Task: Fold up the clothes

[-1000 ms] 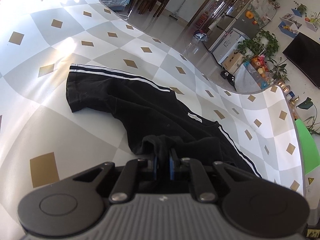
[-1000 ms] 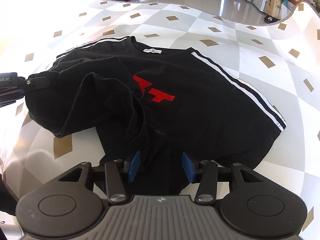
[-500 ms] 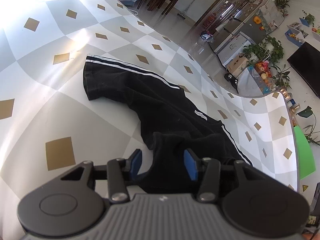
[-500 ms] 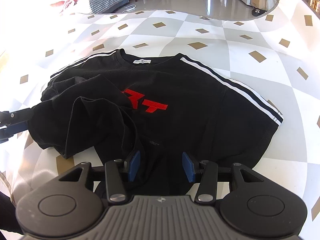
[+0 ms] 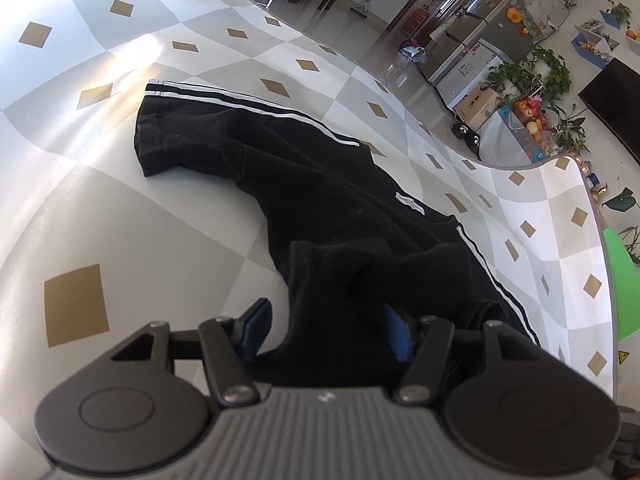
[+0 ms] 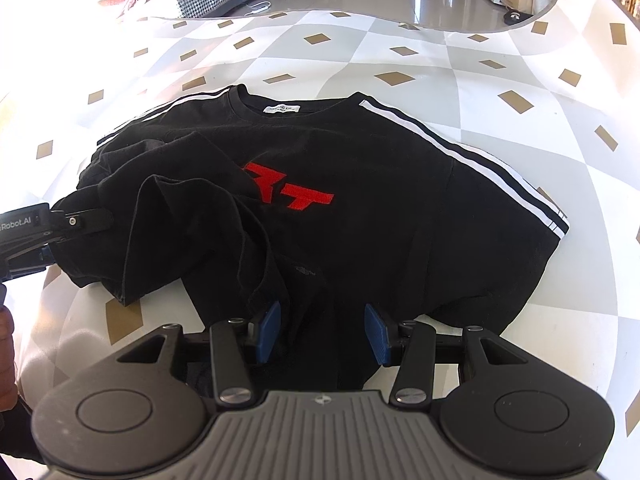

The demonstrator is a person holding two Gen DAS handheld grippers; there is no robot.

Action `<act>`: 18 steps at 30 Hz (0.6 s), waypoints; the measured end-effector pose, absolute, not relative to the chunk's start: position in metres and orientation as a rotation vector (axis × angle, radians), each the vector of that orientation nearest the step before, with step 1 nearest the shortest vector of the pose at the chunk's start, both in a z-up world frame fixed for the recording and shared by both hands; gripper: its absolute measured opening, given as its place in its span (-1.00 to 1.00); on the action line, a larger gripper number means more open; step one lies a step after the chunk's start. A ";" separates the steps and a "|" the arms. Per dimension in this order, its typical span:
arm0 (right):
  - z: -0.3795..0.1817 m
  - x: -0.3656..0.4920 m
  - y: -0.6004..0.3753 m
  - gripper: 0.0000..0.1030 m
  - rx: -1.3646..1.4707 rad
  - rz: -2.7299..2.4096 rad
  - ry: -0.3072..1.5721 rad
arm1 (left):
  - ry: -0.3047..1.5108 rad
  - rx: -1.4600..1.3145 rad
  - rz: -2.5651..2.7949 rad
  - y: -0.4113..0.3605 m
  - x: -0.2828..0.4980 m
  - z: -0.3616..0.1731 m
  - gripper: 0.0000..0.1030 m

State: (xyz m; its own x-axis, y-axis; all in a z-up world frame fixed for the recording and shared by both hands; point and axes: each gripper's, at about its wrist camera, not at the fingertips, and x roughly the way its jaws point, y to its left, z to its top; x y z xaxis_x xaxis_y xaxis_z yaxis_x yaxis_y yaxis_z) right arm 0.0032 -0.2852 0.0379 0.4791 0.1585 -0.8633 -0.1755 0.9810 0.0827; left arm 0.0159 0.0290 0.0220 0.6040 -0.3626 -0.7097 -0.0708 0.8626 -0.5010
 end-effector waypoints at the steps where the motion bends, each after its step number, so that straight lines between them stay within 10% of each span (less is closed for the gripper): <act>1: 0.037 0.003 -0.286 -0.13 -0.018 0.203 1.054 | 0.923 -0.518 -0.186 0.027 0.017 0.021 -0.41; 6: 0.035 0.004 -0.287 -0.13 -0.012 0.194 1.061 | 0.908 -0.468 -0.209 0.018 0.016 0.023 -0.90; 18: 0.041 0.021 -0.302 -0.13 -0.056 0.140 1.040 | 1.049 -0.451 -0.089 0.036 -0.019 0.024 -0.93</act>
